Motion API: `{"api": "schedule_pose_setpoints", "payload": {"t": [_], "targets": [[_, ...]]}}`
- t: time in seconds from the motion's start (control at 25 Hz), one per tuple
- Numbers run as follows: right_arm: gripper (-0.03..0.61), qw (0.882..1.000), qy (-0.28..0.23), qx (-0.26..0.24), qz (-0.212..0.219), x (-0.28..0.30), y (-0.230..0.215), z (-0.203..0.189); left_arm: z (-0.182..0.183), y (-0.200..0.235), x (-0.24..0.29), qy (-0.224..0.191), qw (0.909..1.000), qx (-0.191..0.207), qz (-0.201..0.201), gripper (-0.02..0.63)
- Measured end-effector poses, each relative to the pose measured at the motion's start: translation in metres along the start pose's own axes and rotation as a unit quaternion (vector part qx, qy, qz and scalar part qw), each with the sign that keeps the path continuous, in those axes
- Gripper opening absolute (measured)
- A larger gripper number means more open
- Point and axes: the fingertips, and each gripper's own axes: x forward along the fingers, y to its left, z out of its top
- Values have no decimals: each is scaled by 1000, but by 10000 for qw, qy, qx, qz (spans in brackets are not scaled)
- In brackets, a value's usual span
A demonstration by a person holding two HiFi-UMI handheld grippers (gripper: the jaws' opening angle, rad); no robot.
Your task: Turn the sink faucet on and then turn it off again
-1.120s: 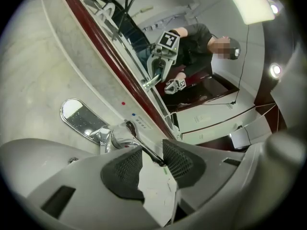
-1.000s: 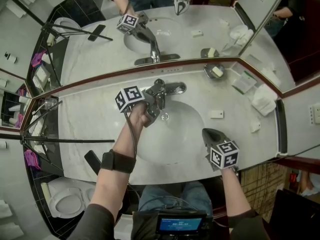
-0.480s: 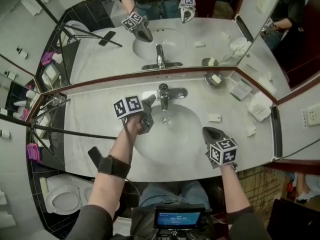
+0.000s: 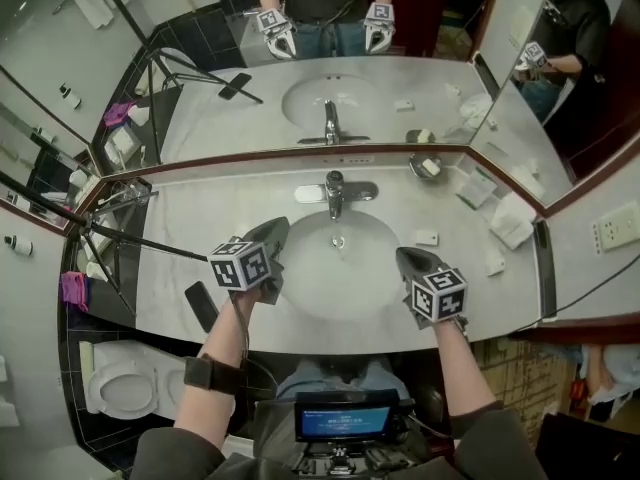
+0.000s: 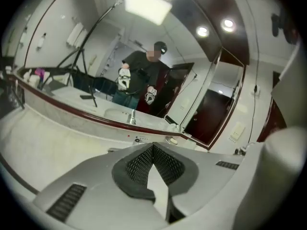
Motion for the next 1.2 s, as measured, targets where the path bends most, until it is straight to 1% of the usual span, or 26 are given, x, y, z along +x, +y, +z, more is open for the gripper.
{"api": "schedule_pose_setpoints", "payload": {"t": [0.08,0.12,0.2,0.32,0.48,0.56,0.64,0.8,1.08,1.2], "targets": [[18,10000,-19,-37,19,-3,4,1,-6,-4,-19,-125,9986,494,145,1],[18,10000,-30,-45,26,-5,6,1,-9,-6,-28,-184,9976,639,195,1],[18,10000,-44,-47,35,-8,9,0,-20,-6,-42,-200,9958,838,297,1],[18,10000,-36,-47,10,-12,12,-3,-35,2,-60,-107,9926,1112,471,1],[18,10000,-22,-17,-53,-15,10,-7,-43,10,-74,-139,9922,1113,537,0],[18,10000,6,4,-74,-16,9,-10,-43,13,-77,-201,9928,1023,589,0],[18,9999,35,26,-94,-17,8,-14,-43,14,-77,-259,9937,925,580,0],[18,9999,74,66,-121,-16,7,-19,-43,15,-75,-301,9943,869,535,0],[18,9998,111,94,-124,-13,0,-22,-45,11,-60,-207,9939,934,543,0],[18,9998,133,-4,-146,-9,-3,-21,-47,10,-54,-170,9941,929,538,0]]}}
